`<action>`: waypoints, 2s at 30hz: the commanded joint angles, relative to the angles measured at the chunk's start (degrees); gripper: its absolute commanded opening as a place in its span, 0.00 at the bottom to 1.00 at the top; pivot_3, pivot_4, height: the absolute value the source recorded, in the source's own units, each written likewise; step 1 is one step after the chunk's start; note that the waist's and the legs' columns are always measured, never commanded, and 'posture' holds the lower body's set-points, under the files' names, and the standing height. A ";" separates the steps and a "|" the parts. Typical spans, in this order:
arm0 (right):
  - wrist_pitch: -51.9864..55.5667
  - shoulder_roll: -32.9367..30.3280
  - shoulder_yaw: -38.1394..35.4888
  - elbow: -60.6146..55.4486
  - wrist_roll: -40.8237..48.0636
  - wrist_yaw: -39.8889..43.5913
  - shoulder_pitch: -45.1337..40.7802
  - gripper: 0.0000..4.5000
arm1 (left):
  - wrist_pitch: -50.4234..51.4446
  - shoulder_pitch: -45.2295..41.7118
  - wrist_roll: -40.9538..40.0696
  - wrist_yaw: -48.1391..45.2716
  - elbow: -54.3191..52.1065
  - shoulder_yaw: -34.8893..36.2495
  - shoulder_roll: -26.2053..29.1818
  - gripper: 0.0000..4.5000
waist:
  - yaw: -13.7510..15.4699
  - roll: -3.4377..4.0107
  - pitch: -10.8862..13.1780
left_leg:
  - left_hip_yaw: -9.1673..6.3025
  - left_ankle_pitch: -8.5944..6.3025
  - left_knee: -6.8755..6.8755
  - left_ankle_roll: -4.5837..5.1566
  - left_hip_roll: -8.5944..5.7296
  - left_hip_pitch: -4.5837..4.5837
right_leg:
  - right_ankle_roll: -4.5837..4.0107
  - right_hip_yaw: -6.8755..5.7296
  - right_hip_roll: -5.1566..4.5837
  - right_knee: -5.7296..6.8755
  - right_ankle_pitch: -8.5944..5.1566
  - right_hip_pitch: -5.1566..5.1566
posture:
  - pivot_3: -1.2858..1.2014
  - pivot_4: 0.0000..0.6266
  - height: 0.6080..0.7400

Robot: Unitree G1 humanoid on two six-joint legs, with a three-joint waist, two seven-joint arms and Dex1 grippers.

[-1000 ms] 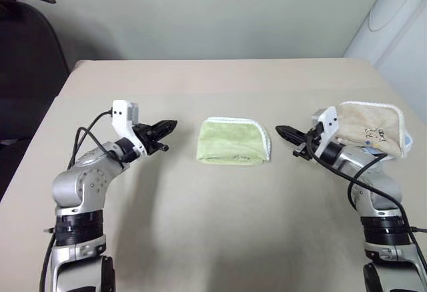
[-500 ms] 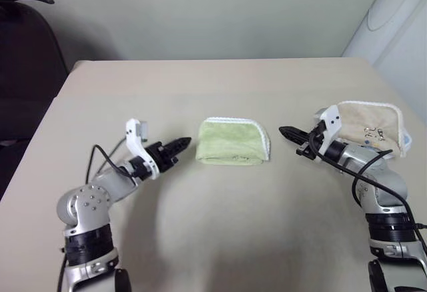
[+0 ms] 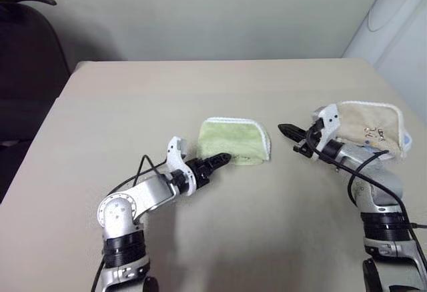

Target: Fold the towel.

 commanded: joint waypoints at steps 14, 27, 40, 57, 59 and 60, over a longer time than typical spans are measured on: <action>-5.41 2.34 -1.23 2.55 -0.39 -2.89 -3.48 0.00 | -15.65 -8.56 15.96 9.26 9.96 -3.52 -7.31 0.91 | 0.90 0.00 0.00 | 0.06 -0.15 0.04 0.27 -0.43 0.86 | 0.33 0.02 0.00 -0.13 -0.07 0.96 | 0.52 0.24 1.00; -4.71 2.18 -3.73 -2.84 0.95 -6.44 0.45 0.00 | -16.61 -11.99 19.38 3.23 12.85 -2.01 -7.37 0.00 | 0.67 -0.01 0.05 | 0.13 -0.26 0.00 0.44 -0.59 0.80 | 0.44 0.10 -0.03 -0.21 -0.13 0.90 | 0.52 0.24 1.00; -5.16 2.55 -3.58 -2.37 0.81 -6.85 -0.35 0.00 | -19.90 -18.11 19.00 -8.43 13.37 6.55 2.05 0.00 | 0.34 -0.06 0.21 | 0.16 -0.25 -0.14 0.42 -0.59 0.64 | 0.45 0.22 -0.01 -0.21 -0.14 0.60 | 0.52 0.24 1.00; -7.33 4.45 -1.27 2.81 0.18 -4.64 -4.58 0.00 | -20.81 -6.01 25.06 -21.00 24.01 22.33 24.91 0.19 | 0.24 -0.28 0.30 | -0.10 -0.10 -0.37 0.17 -0.54 0.35 | 0.35 0.23 -0.14 -0.20 -0.08 0.17 | 0.52 0.24 1.00; -7.35 4.61 -0.82 2.99 0.04 -4.37 -4.90 0.00 | -20.79 -5.45 24.97 -20.80 23.03 22.92 24.00 0.36 | 0.19 -0.28 0.30 | -0.09 -0.09 -0.38 0.15 -0.54 0.35 | 0.34 0.24 -0.15 -0.20 -0.08 0.16 | 0.52 0.24 1.00; -7.40 4.64 -0.75 3.11 0.04 -4.25 -4.95 0.00 | -20.80 -5.21 24.90 -20.89 22.55 23.19 23.69 0.44 | 0.14 -0.29 0.30 | -0.09 -0.08 -0.39 0.14 -0.53 0.34 | 0.34 0.24 -0.14 -0.20 -0.08 0.15 | 0.52 0.24 1.00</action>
